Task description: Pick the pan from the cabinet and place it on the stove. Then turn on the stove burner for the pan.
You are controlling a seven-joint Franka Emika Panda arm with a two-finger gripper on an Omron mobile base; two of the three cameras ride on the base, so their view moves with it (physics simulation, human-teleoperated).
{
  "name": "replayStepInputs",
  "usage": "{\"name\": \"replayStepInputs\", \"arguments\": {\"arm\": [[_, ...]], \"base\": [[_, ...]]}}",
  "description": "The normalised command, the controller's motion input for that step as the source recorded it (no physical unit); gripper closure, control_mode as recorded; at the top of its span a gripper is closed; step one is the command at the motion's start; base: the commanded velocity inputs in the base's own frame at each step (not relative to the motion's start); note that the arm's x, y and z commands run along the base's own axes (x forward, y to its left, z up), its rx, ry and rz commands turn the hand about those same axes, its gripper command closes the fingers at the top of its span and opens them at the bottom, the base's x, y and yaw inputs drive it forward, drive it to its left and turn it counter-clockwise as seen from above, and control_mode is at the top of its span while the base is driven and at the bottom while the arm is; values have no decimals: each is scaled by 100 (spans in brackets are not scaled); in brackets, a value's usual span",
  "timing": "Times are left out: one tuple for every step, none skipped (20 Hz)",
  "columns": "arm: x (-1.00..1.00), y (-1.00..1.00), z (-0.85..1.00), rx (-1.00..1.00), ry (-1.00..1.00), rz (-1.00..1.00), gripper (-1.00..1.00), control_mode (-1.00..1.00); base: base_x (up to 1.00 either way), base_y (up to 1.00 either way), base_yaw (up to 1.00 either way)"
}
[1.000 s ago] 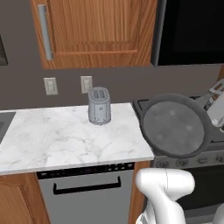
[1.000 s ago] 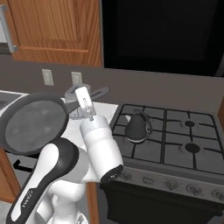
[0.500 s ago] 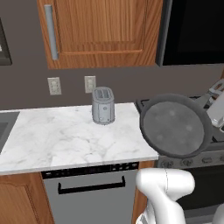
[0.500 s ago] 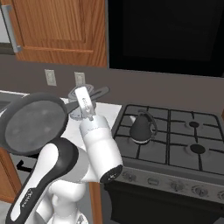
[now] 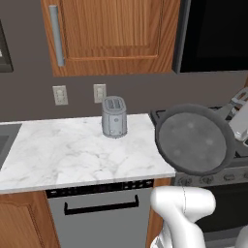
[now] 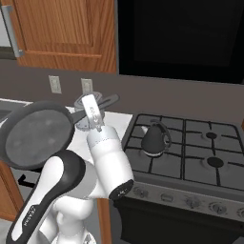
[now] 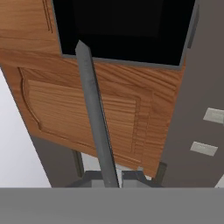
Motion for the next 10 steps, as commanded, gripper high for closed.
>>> {"name": "replayStepInputs", "arguments": {"arm": [[0,0,0,0,0,0,100,100],[0,0,0,0,0,0,100,100],[0,0,0,0,0,0,100,100],[0,0,0,0,0,0,100,100],[0,0,0,0,0,0,100,100],[0,0,0,0,0,0,100,100],[0,-20,-5,5,0,0,100,-100],[0,-32,-8,6,0,0,100,-100],[-1,-45,-4,9,0,0,100,-100],[-3,-48,-8,10,0,-3,100,-100]], "base": [[0,0,0],[0,0,0],[0,0,0],[0,0,0],[0,-1,0],[0,-13,0],[0,0,0],[0,0,0],[0,0,0],[0,0,0]]}}
